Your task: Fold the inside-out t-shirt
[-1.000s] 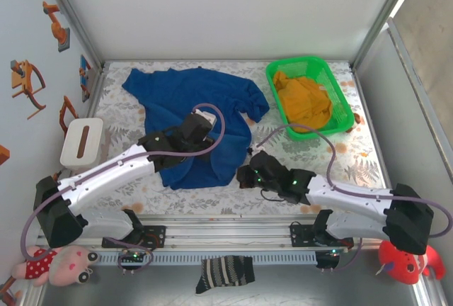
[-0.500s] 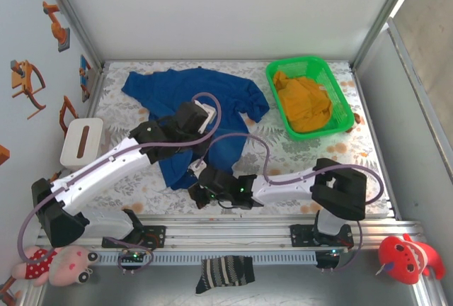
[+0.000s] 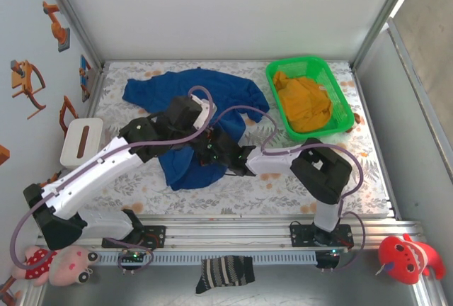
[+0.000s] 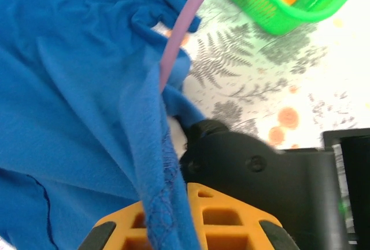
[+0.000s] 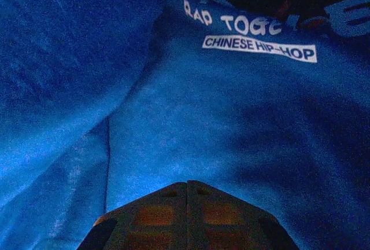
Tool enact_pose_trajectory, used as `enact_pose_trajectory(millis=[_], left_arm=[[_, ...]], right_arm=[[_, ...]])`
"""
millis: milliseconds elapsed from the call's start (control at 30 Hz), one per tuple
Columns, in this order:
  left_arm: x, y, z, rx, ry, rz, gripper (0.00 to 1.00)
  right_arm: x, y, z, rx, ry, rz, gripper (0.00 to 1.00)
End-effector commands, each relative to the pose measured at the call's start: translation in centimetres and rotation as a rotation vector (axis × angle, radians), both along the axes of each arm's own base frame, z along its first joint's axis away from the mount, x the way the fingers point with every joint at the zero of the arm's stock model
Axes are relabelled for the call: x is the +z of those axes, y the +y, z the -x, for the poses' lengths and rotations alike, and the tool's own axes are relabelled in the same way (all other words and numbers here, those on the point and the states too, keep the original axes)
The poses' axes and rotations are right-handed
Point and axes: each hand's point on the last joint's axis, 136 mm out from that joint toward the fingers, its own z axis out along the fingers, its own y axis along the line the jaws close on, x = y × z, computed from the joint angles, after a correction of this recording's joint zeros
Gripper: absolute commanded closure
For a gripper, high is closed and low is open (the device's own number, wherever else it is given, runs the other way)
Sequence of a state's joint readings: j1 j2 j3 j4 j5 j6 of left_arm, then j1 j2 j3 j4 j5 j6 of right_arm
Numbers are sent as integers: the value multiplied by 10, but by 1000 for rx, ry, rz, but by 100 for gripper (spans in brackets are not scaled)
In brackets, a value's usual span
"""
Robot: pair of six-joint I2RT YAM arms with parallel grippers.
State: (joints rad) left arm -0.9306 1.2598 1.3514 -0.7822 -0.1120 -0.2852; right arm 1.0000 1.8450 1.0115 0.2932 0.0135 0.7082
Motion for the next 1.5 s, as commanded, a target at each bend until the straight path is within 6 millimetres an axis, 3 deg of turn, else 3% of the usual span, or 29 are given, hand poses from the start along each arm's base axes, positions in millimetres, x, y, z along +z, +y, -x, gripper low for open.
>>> enact_pose_trajectory(millis=[0, 133, 267, 467, 567, 733, 933, 1067, 1267, 1367, 1467], left_arm=[[35, -13, 10, -31, 12, 128, 100], [53, -23, 11, -46, 20, 189, 100], [61, -26, 12, -58, 22, 207, 100], [66, -33, 23, -83, 53, 242, 100], [73, -52, 41, -138, 67, 268, 100], [106, -101, 85, -276, 101, 403, 100], [131, -129, 103, -353, 134, 538, 100], [130, -131, 94, -327, 100, 534, 100], [133, -137, 80, -303, 80, 550, 100], [144, -150, 80, -338, 87, 577, 100], [174, -172, 93, -426, 83, 625, 100]], right_arm=[[15, 2, -4, -88, -13, -84, 100], [8, 4, -2, -134, -37, -85, 100], [-15, 15, -3, -149, -5, -68, 100], [-15, 11, -45, -230, 22, -81, 100], [-6, 11, -69, -249, 42, -105, 100], [5, 6, -100, -281, 69, -104, 100], [-11, -2, -130, -302, 167, -120, 100], [-18, -2, -132, -284, 199, -127, 86], [-11, 4, -120, -255, 207, -171, 67], [-12, 9, -118, -248, 212, -169, 60], [-14, 14, -124, -255, 219, -157, 52]])
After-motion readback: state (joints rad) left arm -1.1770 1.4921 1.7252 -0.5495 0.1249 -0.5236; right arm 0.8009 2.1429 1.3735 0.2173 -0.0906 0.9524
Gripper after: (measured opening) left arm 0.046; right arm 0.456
